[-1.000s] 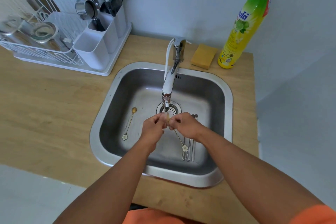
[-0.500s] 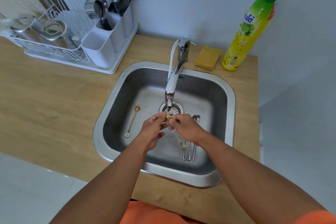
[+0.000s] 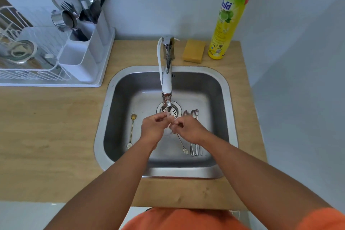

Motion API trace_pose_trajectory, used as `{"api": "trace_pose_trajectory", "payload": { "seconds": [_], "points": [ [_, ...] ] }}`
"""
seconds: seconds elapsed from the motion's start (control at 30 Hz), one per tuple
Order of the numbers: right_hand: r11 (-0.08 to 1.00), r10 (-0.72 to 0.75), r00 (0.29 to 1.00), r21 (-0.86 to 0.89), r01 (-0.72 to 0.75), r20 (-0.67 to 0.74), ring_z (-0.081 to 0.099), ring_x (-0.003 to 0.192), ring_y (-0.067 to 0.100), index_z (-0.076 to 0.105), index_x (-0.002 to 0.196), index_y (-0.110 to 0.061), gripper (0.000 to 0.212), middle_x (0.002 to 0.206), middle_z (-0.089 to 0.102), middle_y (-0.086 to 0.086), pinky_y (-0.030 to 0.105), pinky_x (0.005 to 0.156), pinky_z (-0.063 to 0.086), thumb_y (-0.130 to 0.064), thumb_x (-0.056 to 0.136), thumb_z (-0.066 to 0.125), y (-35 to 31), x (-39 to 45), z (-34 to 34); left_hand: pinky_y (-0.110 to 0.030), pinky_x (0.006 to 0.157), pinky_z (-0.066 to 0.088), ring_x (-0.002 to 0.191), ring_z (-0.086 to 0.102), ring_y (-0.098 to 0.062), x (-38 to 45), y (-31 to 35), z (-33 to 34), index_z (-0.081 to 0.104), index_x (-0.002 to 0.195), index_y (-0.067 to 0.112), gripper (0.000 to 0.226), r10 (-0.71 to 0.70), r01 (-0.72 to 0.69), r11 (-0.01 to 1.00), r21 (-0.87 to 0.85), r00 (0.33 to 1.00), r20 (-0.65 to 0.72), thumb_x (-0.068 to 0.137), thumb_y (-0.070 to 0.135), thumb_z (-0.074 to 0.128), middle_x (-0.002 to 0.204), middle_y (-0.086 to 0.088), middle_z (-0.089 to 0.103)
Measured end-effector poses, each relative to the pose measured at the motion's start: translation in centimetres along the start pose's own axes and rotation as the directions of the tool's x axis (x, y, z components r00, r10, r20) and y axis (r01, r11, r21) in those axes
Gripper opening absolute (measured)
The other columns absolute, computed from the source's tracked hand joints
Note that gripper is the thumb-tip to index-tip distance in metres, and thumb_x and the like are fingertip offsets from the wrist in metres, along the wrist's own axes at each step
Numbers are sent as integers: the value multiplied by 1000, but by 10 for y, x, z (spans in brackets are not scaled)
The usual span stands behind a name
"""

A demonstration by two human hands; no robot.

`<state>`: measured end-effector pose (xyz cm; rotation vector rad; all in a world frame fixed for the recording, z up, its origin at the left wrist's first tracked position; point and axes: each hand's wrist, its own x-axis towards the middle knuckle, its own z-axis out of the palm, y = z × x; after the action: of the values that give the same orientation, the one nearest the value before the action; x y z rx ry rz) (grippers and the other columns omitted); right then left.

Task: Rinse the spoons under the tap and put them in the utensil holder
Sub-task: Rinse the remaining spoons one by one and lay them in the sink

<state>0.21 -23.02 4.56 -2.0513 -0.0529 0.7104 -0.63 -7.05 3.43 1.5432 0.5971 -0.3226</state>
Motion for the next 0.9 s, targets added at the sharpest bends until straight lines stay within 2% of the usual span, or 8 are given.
{"api": "trace_pose_trajectory", "payload": {
  "seconds": [0.1,0.27,0.4,0.5,0.57,0.7,0.83,0.9],
  "points": [
    [1000,24,1000,3,-24,-8,71,85,9,75,80,-18,22,83,73,-7,30,83,54,-20,100,65,1,-1,4,-23,83,53,93,74,-8,-2,-1,1,83,102,23,20,49,-44,995,94,998,-48,86,35,84,94,8,81],
    [1000,-5,1000,-10,6,26,65,76,15,76,82,-11,20,85,75,6,33,75,52,-18,98,67,4,2,2,-25,69,51,83,72,-13,-11,-1,6,79,94,26,17,-57,56,998,-16,995,-81,90,42,77,87,6,79],
    [996,4,1000,84,-3,-1,59,61,-3,78,79,-17,17,71,72,-11,21,65,47,-17,94,70,7,10,-6,-28,67,53,82,71,-10,-21,-5,17,79,90,29,22,-143,129,987,-92,976,-165,94,49,71,79,13,78],
    [971,47,998,238,-36,-40,73,90,9,81,89,-19,9,89,79,-6,27,87,56,-19,93,73,8,17,-10,-30,77,55,86,72,-8,-31,-11,27,78,86,36,18,-144,129,987,-96,974,-174,99,43,66,82,16,80],
    [954,61,997,296,-45,-46,74,98,15,81,89,-20,7,94,80,-3,29,92,56,-19,92,75,8,19,-13,-28,76,53,80,75,-3,-37,-15,33,76,92,39,15,-134,122,989,-85,979,-153,101,37,65,84,17,80],
    [936,109,994,338,-93,-27,71,93,3,81,79,-23,12,88,79,-10,17,81,50,-18,90,79,3,22,-13,-21,68,51,79,73,-3,-43,-16,35,76,107,39,13,-98,90,995,-50,975,-200,100,34,66,84,15,80],
    [918,164,986,371,-141,-30,67,75,-15,82,79,-13,9,87,79,-10,-2,61,40,-13,87,78,-7,26,-10,-21,68,51,78,70,-3,-50,-21,23,79,93,33,13,-47,60,996,67,982,-182,99,31,68,81,15,79],
    [908,167,985,397,-135,-47,68,80,-12,82,81,-10,5,92,80,-5,-2,66,41,-10,85,78,-15,29,-9,-22,68,50,71,68,0,-52,-25,15,80,87,27,17,-41,56,993,105,989,-141,98,32,69,79,16,79]
  ]
}}
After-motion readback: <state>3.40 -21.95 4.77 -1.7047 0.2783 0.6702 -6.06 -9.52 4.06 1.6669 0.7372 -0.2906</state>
